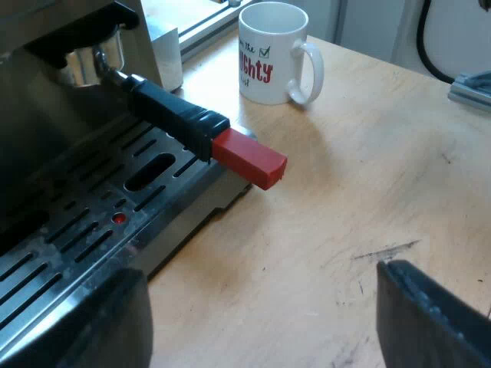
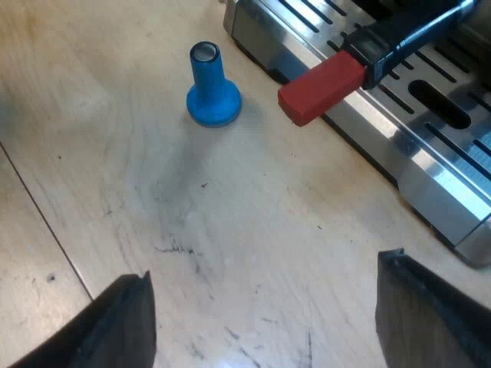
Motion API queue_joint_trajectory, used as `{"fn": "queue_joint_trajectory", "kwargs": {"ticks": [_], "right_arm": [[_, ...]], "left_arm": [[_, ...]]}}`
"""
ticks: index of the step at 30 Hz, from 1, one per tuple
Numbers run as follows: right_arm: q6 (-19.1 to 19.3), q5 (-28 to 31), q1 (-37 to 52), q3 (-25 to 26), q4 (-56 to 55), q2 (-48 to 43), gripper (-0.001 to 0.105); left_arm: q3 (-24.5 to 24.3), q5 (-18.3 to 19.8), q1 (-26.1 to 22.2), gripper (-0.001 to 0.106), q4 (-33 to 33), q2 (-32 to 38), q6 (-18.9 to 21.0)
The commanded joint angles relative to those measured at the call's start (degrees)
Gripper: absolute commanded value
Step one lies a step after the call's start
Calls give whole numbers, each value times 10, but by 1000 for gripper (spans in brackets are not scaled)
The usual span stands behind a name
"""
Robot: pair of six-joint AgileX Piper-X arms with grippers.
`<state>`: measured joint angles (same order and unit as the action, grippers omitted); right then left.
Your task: Grind coffee beans and then tamp
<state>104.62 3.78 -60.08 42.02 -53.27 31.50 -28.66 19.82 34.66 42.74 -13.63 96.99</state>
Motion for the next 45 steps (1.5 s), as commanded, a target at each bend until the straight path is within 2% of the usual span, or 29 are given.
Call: {"fn": "queue_joint_trajectory", "kwargs": {"ticks": [1,3,5,6,7,9,16,17,23,26,28,34,41,45], "right_arm": [[-24,64,-46,3,34,14,62],[-32,72,-58,-1,48,18,62],[-48,86,-74,-8,74,18,62],[-68,104,-88,-18,101,21,62],[-110,144,-110,-38,144,25,62],[-136,192,-134,-63,197,33,62],[-141,274,-197,-110,294,64,62],[-150,302,-213,-118,316,76,62],[-171,392,-259,-126,346,117,62],[-202,424,-277,-126,359,144,62],[-232,456,-284,-126,368,163,62],[-275,488,-288,-126,368,205,62],[-295,505,-288,-126,381,267,61],[-299,518,-288,-126,397,300,44]], "left_arm": [[20,31,2,63,-29,-1,-1],[32,49,2,63,-36,-1,-1],[41,51,2,63,-42,-1,-1],[45,51,2,63,-45,-1,-1],[48,51,2,63,-48,-1,-1],[58,58,3,63,-61,-1,-1],[77,61,20,63,-85,-2,-1],[77,61,22,63,-85,-2,-1],[77,61,23,63,-85,-2,-1],[79,61,23,63,-89,-2,-1],[91,61,23,63,-116,-2,-1],[114,61,23,63,-138,-2,-1],[130,61,23,63,-149,-2,-1],[132,61,23,63,-148,-2,-1]]}}
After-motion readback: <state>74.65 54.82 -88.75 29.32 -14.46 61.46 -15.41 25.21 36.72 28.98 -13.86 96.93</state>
